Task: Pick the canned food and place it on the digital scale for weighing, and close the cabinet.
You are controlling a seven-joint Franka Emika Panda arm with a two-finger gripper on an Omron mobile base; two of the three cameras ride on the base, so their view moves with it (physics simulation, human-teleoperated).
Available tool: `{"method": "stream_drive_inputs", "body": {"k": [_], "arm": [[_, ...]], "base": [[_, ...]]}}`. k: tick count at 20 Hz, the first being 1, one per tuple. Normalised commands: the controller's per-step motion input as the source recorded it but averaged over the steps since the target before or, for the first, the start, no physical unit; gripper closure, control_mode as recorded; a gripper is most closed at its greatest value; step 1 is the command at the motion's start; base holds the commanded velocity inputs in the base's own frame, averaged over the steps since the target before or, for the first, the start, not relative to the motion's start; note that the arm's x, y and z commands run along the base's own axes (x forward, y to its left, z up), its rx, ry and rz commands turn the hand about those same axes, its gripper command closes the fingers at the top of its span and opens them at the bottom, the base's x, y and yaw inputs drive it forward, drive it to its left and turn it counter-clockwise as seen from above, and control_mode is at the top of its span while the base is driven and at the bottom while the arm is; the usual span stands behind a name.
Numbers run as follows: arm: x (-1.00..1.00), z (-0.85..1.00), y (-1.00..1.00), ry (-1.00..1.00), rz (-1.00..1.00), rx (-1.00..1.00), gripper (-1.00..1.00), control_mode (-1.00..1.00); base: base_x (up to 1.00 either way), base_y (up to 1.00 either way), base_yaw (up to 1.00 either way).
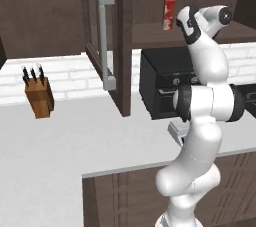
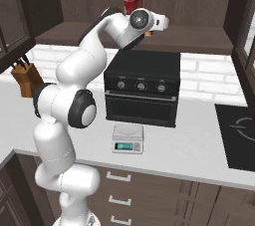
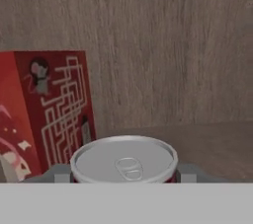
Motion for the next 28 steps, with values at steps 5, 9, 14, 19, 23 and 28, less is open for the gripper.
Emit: {"method": "stream_drive_inputs", "body": {"k": [5, 9, 14, 19, 23, 28], "arm": [[-0.88, 0.00, -0.25, -0.03, 0.01, 0.00, 1.00, -1.00], [-1.00, -0.02, 0.00, 0.01, 0.00, 0.00, 1.00, -1.00], [-1.00, -0.02, -0.13, 0.03, 0.05, 0.00, 1.00, -1.00], [-1.00, 0.00, -0.18, 0.00, 0.07, 0.00, 1.00, -1.00], [-1.00, 0.00, -0.10, -0.05, 0.05, 0.00, 1.00, -1.00], [-1.00, 0.00, -0.06, -0.03, 0.05, 0.00, 1.00, -1.00]], "base": [[0.00, 0.00, 0.00], [0.00, 0.00, 0.00], [0.00, 0.00, 0.00], [0.00, 0.00, 0.00], [0.00, 0.00, 0.00], [0.00, 0.00, 0.00]]}}
